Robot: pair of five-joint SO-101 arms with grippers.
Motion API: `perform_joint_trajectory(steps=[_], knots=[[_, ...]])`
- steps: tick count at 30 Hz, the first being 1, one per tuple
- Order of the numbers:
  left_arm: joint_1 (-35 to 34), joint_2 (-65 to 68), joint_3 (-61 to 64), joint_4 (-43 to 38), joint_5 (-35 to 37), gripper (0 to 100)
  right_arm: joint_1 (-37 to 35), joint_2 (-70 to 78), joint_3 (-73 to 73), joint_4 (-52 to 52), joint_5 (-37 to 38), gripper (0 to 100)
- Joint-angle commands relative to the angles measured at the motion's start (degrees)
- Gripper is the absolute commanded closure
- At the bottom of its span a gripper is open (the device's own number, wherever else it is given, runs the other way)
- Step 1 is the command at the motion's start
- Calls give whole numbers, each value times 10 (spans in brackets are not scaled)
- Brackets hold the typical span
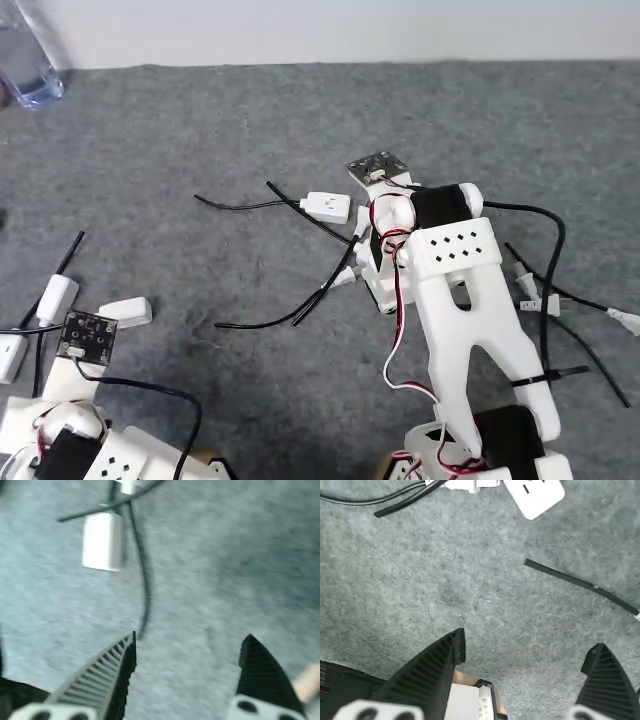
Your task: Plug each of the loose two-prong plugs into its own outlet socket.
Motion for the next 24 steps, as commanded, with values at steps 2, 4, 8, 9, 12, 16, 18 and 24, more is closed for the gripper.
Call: perform_joint_trajectory(steps=[2,4,8,9,12,16,18,24], knots=[[44,0,-21,-99,26,686,19,-17,52,-6,-5,637],[74,0,-21,-119,75,686,29,-16,87,-36,-4,637],[177,0,-15,-159,196,686,85,-19,146,-142,-2,636],[210,0,-9,-175,216,686,102,-20,156,-170,-2,635],[308,0,33,-259,235,686,153,-22,180,-267,-5,634],[406,0,98,-289,235,686,195,-17,218,-324,-5,635],[454,0,113,-287,235,686,202,-17,224,-329,-4,635],[548,0,92,-316,273,686,187,-19,214,-327,-6,636]])
